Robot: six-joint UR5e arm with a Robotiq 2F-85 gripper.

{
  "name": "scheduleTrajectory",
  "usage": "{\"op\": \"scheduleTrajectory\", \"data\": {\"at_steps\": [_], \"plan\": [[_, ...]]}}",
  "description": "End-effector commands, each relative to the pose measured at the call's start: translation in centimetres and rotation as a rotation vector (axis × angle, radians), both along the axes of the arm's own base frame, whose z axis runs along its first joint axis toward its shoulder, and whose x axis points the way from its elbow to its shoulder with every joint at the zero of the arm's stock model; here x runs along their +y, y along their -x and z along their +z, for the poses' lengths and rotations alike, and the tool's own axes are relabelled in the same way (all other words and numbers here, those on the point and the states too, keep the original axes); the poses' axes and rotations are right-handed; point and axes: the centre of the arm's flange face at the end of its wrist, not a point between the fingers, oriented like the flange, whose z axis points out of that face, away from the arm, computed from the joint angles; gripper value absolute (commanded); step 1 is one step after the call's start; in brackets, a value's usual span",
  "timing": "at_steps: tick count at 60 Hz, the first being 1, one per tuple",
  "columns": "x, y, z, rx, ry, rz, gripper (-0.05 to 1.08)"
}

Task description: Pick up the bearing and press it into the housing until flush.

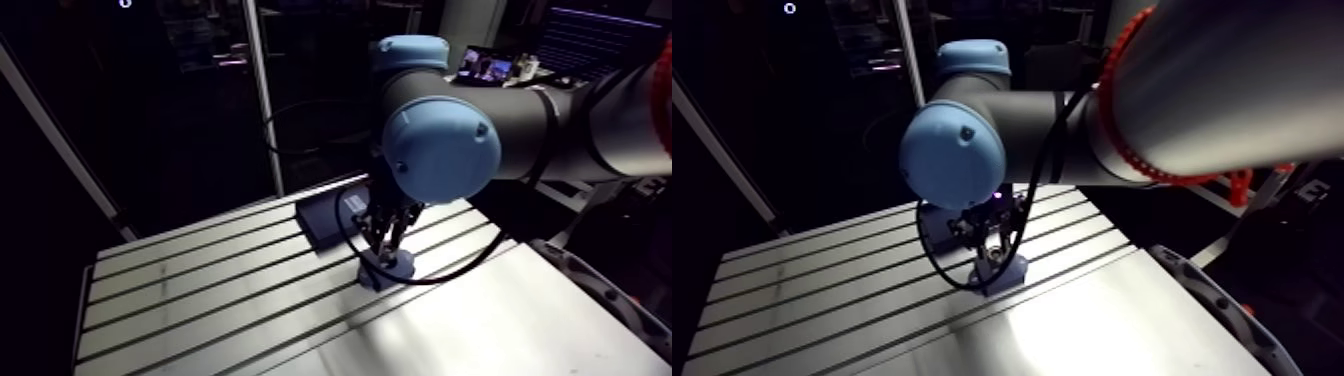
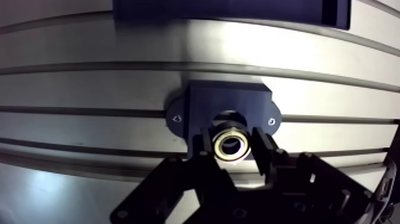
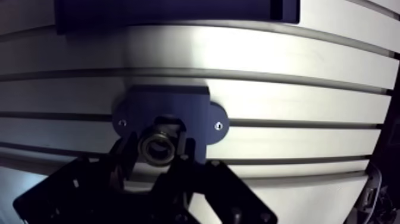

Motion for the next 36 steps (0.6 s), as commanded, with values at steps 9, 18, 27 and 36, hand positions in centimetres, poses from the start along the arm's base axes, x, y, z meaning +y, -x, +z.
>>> {"op": "scheduleTrajectory", "data": {"at_steps": [9, 18, 27, 36], "plan": [[0.37, -0.06, -0.77, -0.013, 0.008, -0.009, 0.6], [0.43, 0.02, -1.35, -0.01, 0.006, -0.008, 0.6], [0.36, -0.09, -1.49, -0.013, 0.008, -0.009, 0.6], [0.38, -0.06, -1.46, -0.01, 0.006, -0.009, 0.6]]}}
